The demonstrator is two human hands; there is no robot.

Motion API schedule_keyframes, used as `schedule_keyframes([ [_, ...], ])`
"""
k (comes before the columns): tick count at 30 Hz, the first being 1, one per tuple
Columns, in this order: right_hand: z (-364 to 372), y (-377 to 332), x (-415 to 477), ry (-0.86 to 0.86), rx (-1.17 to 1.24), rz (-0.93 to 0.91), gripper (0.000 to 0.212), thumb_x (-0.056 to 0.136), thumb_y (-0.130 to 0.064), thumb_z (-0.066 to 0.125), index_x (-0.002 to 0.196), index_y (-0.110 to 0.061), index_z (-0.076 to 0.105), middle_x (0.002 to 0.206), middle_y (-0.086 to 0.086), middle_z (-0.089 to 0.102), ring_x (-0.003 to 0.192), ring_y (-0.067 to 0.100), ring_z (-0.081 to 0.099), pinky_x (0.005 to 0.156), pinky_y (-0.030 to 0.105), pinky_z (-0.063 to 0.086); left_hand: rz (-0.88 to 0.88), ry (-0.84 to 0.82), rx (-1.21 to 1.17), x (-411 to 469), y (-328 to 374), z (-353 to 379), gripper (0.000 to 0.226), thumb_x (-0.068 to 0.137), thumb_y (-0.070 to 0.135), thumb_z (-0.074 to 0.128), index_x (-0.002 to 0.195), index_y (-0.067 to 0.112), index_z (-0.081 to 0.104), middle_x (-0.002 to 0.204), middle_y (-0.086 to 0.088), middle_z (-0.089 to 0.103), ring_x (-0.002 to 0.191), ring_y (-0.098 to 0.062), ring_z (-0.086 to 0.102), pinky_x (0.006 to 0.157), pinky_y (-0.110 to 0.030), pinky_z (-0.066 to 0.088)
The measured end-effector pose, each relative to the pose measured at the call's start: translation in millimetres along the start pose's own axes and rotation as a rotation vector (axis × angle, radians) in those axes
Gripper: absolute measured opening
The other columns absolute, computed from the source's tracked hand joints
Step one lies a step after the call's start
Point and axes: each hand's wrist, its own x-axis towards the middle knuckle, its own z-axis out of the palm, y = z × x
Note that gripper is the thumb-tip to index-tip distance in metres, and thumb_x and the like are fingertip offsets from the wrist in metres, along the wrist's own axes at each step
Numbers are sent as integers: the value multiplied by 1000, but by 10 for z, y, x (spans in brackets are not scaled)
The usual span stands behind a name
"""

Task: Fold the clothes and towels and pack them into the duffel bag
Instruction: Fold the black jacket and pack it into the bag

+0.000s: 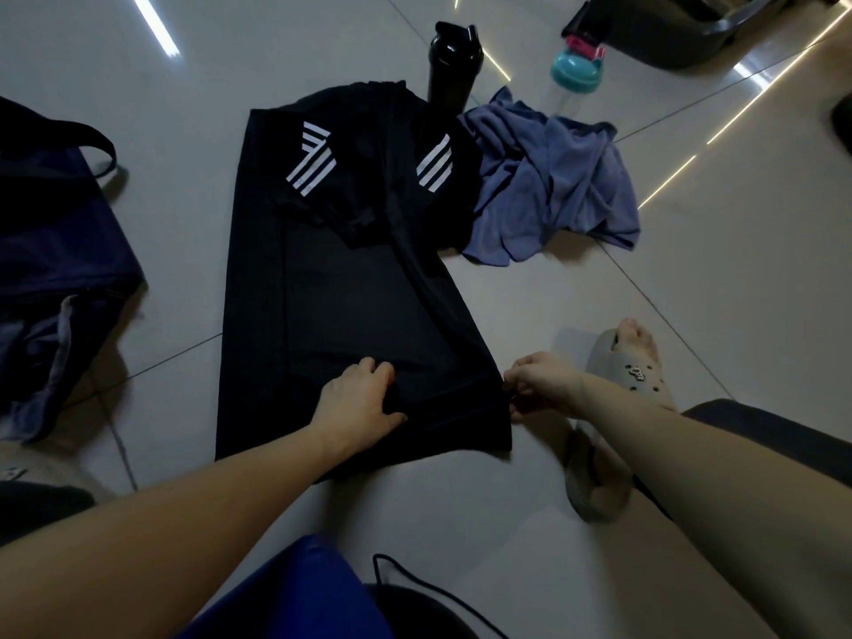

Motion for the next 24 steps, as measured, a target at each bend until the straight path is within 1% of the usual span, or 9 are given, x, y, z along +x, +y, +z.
schedule_keyframes([
  [2, 46, 18, 14, -81, -47, 23, 20, 86, -6, 72, 75, -8, 55, 54, 8, 41, 46, 23, 45, 60, 42, 54, 155, -28, 12, -16, 139, 27, 51, 85, 51, 70, 125, 26, 51, 117, 3, 50, 108, -19, 54, 87, -38, 52],
  [6, 226, 110, 45, -19, -341, 44, 19, 77, 0, 79, 92, -1, 68, 69, 13, 61, 58, 25, 61, 70, 46, 60, 353, -234, 10, -50, 482, 189, 61, 90, 46, 63, 145, 26, 47, 125, -1, 50, 114, -21, 51, 95, -40, 50],
  [9, 215, 69, -46, -34, -368, 119, 10, 85, 7, 67, 94, 5, 65, 70, 20, 62, 53, 27, 63, 60, 43, 62, 227, -330, -169, -34, 651, 213, 51, 93, 31, 57, 144, 26, 52, 126, 0, 54, 117, -23, 55, 97, -38, 50],
  [12, 111, -51, -204, -144, -360, 201, 20, 94, 7, 55, 112, 17, 57, 78, 29, 66, 57, 31, 70, 56, 42, 62, -28, -411, -469, 105, 721, 146, 40, 92, 22, 55, 131, 21, 65, 126, -1, 66, 114, -22, 63, 100, -34, 51],
  [15, 126, -247, -337, -186, -452, 180, 22, 95, 3, 54, 111, 18, 59, 74, 24, 70, 60, 29, 71, 57, 39, 62, -318, -446, -914, 228, 755, 110, 22, 96, 28, 63, 109, 13, 73, 94, -5, 71, 79, -19, 67, 75, -31, 57],
  [16, 169, -322, -376, -214, -496, 162, 22, 95, 1, 56, 110, 16, 61, 72, 21, 70, 58, 27, 70, 58, 38, 62, -396, -427, -1058, 248, 761, 78, 27, 96, 35, 64, 109, 12, 72, 91, -6, 70, 74, -19, 66, 68, -29, 54],
  [19, 371, -503, -442, -301, -640, 92, 14, 92, -9, 69, 93, 5, 66, 65, 12, 68, 51, 21, 64, 56, 36, 61, -524, -350, -1393, 294, 719, 31, 46, 90, 53, 68, 109, 12, 68, 98, -11, 71, 80, -26, 71, 71, -38, 58],
  [22, 595, -541, -447, -342, -702, -19, 27, 87, -18, 78, 73, -9, 57, 60, 7, 57, 48, 16, 57, 54, 34, 57, -516, -283, -1429, 324, 693, 18, 75, 74, 58, 81, 126, 9, 62, 106, -11, 70, 83, -24, 70, 76, -39, 60],
  [24, 722, -511, -417, -367, -753, -70, 34, 86, -20, 79, 68, -11, 52, 63, 8, 55, 51, 18, 54, 58, 37, 59, -532, -234, -1374, 342, 684, 2, 100, 65, 58, 87, 145, 11, 50, 127, -12, 66, 106, -27, 68, 95, -43, 57],
])
